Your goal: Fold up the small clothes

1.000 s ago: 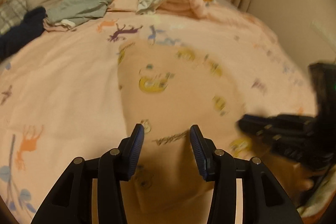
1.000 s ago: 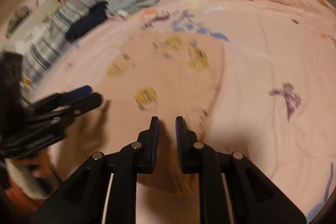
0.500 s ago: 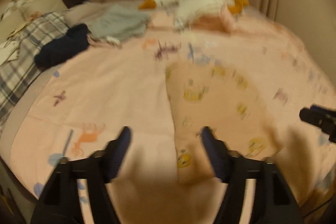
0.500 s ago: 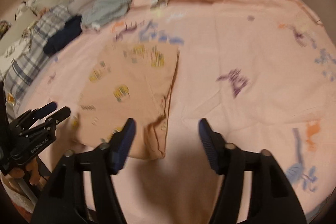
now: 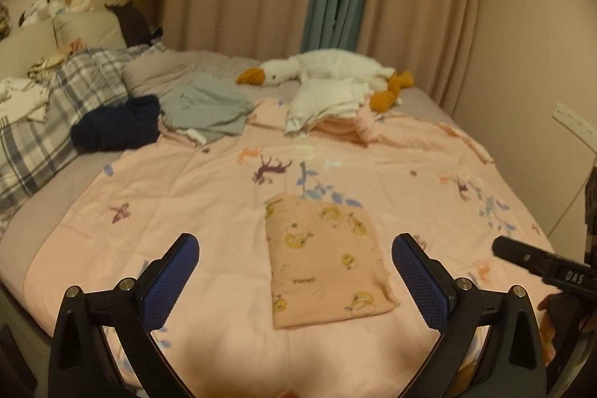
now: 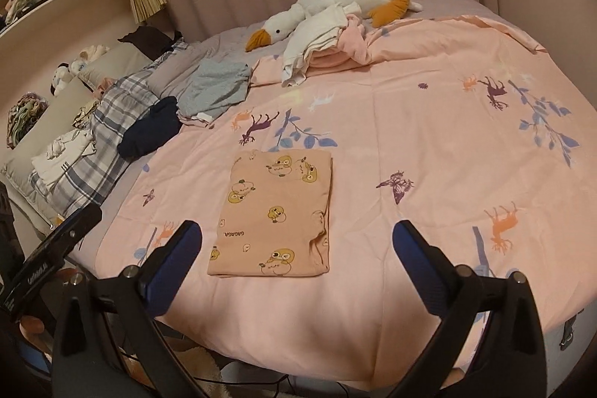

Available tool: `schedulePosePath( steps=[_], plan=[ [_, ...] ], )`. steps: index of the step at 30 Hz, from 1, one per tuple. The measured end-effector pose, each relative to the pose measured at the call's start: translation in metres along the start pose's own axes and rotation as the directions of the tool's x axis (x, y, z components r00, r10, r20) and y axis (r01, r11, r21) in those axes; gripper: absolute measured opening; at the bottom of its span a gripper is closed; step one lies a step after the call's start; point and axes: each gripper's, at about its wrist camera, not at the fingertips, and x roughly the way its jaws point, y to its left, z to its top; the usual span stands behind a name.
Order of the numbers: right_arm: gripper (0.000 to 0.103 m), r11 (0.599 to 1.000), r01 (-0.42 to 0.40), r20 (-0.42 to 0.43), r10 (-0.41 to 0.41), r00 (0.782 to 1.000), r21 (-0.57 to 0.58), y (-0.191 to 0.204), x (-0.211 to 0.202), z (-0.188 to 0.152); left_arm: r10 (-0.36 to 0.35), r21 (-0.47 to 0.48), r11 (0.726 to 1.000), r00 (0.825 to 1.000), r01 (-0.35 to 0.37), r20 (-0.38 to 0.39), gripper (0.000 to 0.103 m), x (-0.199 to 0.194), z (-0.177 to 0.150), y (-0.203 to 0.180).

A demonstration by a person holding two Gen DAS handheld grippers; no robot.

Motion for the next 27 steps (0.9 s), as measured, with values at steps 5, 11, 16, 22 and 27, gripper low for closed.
schedulePosePath(
  steps=[5, 11, 16, 22, 27],
  plan=[
    [0.103, 1.000, -0.005, -0.016, 0.005, 1.000, -0.020, 0.003, 0.003, -0.003, 0.000, 0.016, 1.000, 1.000, 0.000, 0.001, 0.102, 0.002, 0.000, -0.006],
    [0.103, 1.000, 0.017, -0.023, -0.018, 1.000, -0.018, 0.006, 0.002, -0.004, -0.015, 0.016, 1.000, 1.000, 0.015, -0.021, 0.102, 0.005, -0.003, -0.008],
    [0.103, 1.000, 0.011, -0.022, -0.012, 1.000, -0.023, 0.007, 0.002, -0.004, 0.025, 0.014, 1.000, 1.000, -0.025, -0.007, 0.102, 0.000, -0.004, -0.010],
    [0.103, 0.999, 0.025, -0.004, -0.025, 1.000, -0.036, 0.008, 0.001, -0.003, 0.027, 0.000, 1.000, 0.999, -0.027, -0.034, 0.102, 0.006, -0.004, -0.005],
    [0.103, 0.997, 0.050, 0.001, -0.050, 0.999, -0.053, 0.009, 0.002, -0.003, 0.008, -0.008, 1.000, 0.999, -0.008, -0.051, 0.102, 0.011, -0.005, -0.005]
  ],
)
